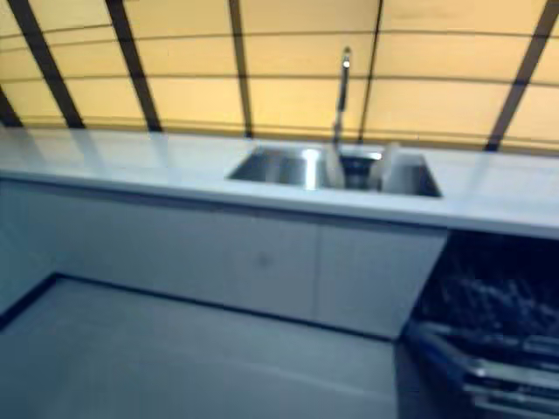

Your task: Take plates into dishwasher

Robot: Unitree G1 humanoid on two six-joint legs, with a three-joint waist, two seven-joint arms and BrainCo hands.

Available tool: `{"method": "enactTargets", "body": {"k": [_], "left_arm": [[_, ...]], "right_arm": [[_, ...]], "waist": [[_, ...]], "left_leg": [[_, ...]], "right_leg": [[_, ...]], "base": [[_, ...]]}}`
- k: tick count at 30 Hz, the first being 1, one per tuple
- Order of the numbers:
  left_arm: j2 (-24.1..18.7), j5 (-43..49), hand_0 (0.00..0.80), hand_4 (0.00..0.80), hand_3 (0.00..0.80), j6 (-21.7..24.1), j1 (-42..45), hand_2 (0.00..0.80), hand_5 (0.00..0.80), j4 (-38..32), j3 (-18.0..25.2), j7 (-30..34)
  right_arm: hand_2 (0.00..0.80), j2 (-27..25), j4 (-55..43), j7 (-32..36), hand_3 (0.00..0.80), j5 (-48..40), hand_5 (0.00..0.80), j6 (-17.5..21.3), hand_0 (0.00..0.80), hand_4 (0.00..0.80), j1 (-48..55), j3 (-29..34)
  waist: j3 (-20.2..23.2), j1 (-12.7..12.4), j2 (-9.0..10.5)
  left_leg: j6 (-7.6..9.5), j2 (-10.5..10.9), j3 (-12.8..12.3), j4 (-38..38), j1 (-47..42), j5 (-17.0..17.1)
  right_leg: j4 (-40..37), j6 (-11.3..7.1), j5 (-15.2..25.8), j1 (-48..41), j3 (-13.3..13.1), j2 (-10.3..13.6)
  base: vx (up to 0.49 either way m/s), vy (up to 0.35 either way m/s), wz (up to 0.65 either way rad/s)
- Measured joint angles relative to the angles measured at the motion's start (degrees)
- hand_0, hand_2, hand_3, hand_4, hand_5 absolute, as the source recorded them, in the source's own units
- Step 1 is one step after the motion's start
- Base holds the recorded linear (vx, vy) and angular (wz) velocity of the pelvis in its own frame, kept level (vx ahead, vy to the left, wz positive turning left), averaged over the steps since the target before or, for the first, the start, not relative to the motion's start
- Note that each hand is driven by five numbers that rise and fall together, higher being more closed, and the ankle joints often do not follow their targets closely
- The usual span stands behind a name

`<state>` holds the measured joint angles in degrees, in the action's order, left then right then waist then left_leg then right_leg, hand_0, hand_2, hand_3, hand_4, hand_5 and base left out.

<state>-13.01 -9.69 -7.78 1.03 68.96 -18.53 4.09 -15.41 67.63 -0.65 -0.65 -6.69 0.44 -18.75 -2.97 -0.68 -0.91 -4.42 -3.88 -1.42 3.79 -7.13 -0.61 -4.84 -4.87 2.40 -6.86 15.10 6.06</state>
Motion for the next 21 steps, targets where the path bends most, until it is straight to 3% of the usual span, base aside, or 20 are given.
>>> {"method": "enactTargets", "body": {"k": [21], "left_arm": [[-0.7,-0.6,0.000,0.000,0.000,-1.7,-0.6,0.000,0.000,0.1,0.1,-0.2]], "right_arm": [[0.000,1.1,0.0,0.5,0.000,0.0,0.000,0.0,0.000,0.000,-0.5,0.0]], "waist": [[-0.2,0.0,0.80]], "left_leg": [[0.01,0.0,-0.6,0.5,-0.3,0.0]], "right_leg": [[0.0,-0.12,-0.1,0.2,-0.6,0.0]], "base": [[0.000,0.000,-0.01]]}}
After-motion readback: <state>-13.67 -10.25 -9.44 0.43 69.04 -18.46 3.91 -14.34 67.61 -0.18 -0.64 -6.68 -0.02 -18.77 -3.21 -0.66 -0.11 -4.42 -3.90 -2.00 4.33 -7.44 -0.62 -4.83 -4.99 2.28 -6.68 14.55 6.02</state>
